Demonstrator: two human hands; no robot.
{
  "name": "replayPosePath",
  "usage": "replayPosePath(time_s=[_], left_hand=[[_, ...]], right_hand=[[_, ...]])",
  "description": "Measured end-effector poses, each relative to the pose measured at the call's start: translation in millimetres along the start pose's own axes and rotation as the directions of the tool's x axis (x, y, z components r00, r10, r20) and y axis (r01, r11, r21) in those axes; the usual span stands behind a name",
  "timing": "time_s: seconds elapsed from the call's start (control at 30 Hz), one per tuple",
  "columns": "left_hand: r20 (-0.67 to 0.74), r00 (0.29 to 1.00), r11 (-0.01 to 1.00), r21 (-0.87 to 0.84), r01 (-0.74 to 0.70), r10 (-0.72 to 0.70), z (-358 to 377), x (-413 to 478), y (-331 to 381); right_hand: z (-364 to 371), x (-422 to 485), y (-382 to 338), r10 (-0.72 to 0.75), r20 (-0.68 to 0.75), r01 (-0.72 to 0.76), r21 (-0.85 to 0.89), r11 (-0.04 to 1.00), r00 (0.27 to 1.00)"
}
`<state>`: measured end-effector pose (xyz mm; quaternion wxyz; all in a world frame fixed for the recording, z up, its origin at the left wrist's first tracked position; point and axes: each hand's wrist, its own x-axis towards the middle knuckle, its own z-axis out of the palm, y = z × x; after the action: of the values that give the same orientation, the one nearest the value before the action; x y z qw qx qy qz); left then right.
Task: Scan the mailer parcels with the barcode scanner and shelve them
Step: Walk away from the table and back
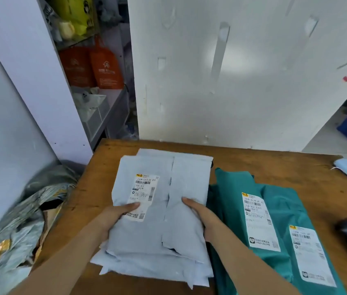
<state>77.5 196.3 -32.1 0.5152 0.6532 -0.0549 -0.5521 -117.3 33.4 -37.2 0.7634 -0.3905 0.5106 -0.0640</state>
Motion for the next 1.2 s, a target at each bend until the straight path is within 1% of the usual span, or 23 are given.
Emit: replayPosePath(time_s=[0.07, 0.1, 0.13, 0.17, 0.23, 0.37, 0.43, 0.5, 0.57, 0.67, 0.7, 0.73, 0.8, 0.9, 1.0, 1.13, 1.2], left_hand=[[-0.006, 0.989, 0.989, 0.006, -0.150, 0.150, -2, -5, 43], [-0.005, 0.971, 0.971, 0.011, -0.238, 0.238, -3, -8, 68], [0.019, 0.950, 0.949, 0.021, -0.313, 0.313, -4, -10, 92], [0.050, 0.932, 0.932, 0.038, -0.360, 0.358, -5, -13, 115], [0.113, 0.901, 0.899, 0.083, -0.430, 0.420, -3, -20, 158], [0.239, 0.797, 0.809, 0.068, -0.584, 0.555, 26, -40, 225], [0.303, 0.731, 0.763, 0.019, -0.646, 0.611, 51, -49, 248], [0.385, 0.666, 0.727, -0.018, -0.687, 0.639, 85, -58, 263], [0.479, 0.586, 0.696, -0.075, -0.714, 0.654, 127, -73, 270], [0.605, 0.477, 0.667, -0.124, -0.734, 0.638, 202, -98, 266], [0.644, 0.444, 0.666, -0.139, -0.733, 0.623, 229, -104, 259], [0.687, 0.409, 0.671, -0.155, -0.725, 0.601, 267, -113, 250], [0.718, 0.375, 0.678, -0.182, -0.712, 0.586, 316, -123, 232], [0.794, 0.300, 0.698, -0.206, -0.686, 0.529, 424, -152, 190], [0.863, 0.207, 0.703, -0.213, -0.679, 0.461, 537, -193, 136], [0.921, 0.128, 0.741, -0.207, -0.639, 0.368, 677, -247, 60], [0.944, 0.101, 0.755, -0.183, -0.630, 0.314, 739, -269, 26]], right_hand=[[17, -10, -38, -0.134, 0.021, 0.134, 0.004, 0.991, 0.991], [24, -19, -60, -0.191, 0.022, 0.191, 0.015, 0.981, 0.981], [32, -30, -83, -0.240, 0.014, 0.239, 0.030, 0.970, 0.971], [37, -39, -104, -0.286, 0.006, 0.286, 0.038, 0.957, 0.958], [45, -59, -140, -0.383, 0.001, 0.382, 0.030, 0.923, 0.924], [41, -103, -191, -0.560, -0.041, 0.561, 0.030, 0.827, 0.828], [28, -131, -207, -0.613, -0.096, 0.618, 0.036, 0.785, 0.784], [5, -162, -216, -0.654, -0.159, 0.668, 0.047, 0.743, 0.739], [-25, -198, -217, -0.686, -0.227, 0.710, 0.035, 0.703, 0.691], [-85, -253, -207, -0.672, -0.375, 0.731, 0.021, 0.682, 0.638], [-108, -270, -201, -0.667, -0.426, 0.741, 0.012, 0.671, 0.611], [-138, -293, -192, -0.666, -0.490, 0.762, -0.005, 0.647, 0.563], [-179, -322, -177, -0.653, -0.554, 0.771, -0.030, 0.636, 0.517], [-266, -384, -139, -0.640, -0.653, 0.813, -0.065, 0.579, 0.404], [-365, -443, -88, -0.606, -0.727, 0.834, -0.086, 0.545, 0.322], [-485, -525, -26, -0.525, -0.827, 0.847, -0.124, 0.517, 0.200], [-535, -562, 1, -0.488, -0.860, 0.854, -0.138, 0.502, 0.147]])
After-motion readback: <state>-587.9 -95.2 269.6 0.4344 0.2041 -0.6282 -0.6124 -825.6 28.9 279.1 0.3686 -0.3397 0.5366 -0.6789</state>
